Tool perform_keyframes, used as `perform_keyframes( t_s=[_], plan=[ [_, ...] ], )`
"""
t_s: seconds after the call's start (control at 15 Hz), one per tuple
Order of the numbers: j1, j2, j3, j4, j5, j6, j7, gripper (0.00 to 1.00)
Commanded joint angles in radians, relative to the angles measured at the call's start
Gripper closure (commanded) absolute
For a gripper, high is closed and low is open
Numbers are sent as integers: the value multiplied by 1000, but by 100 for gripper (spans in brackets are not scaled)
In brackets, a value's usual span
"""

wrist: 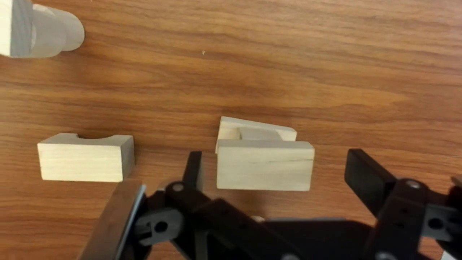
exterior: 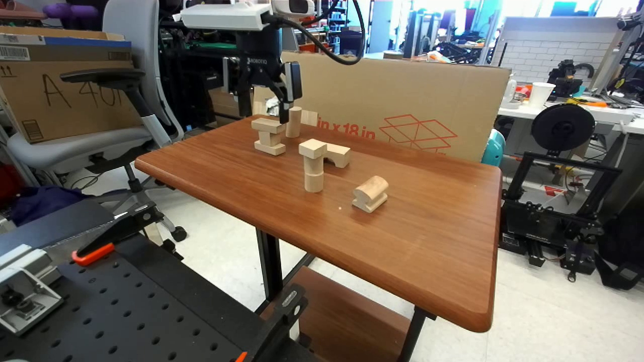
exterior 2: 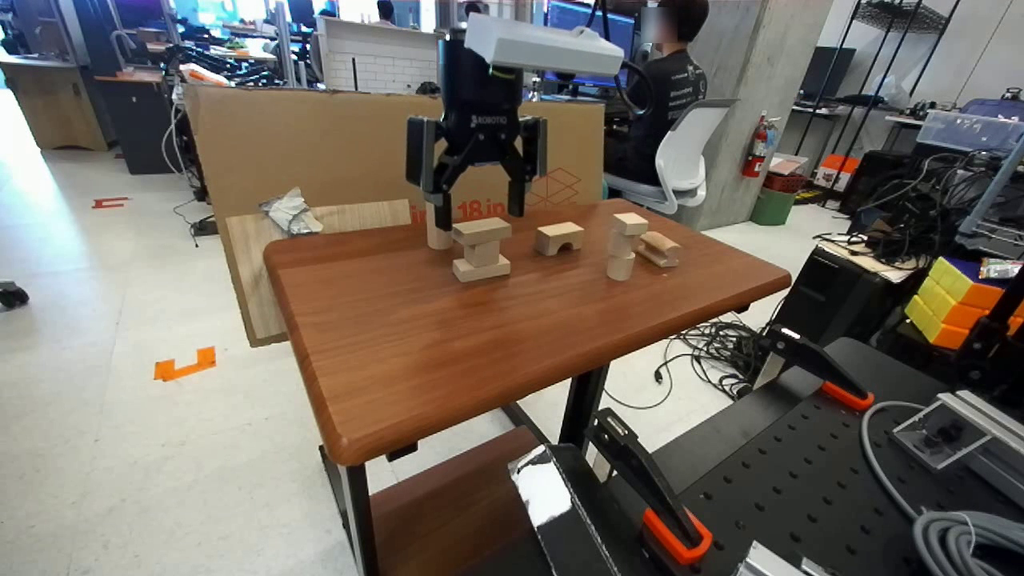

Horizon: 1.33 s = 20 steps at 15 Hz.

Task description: Move the rectangle to the right

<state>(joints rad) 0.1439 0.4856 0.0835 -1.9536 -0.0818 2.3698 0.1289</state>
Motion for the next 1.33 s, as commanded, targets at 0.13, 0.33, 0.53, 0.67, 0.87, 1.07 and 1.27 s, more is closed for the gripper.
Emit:
perform_keyframes(
  t_s=[0.13,0.33,0.53,0.67,0.87,1.07,1.27],
  plan=[
    [32,39,-34,63,-40,-69,39,0],
    [37,52,-41,78,-50,-98,50,0],
    [36,60,-38,90,-43,-115,50,35],
    [32,62,-34,92,-38,-110,41,51],
    [27,57,-29,94,-31,-115,27,58],
    [23,22,-27,78,-29,-117,20,58],
    [15,-8,-37,75,-31,-111,27,58]
  ],
)
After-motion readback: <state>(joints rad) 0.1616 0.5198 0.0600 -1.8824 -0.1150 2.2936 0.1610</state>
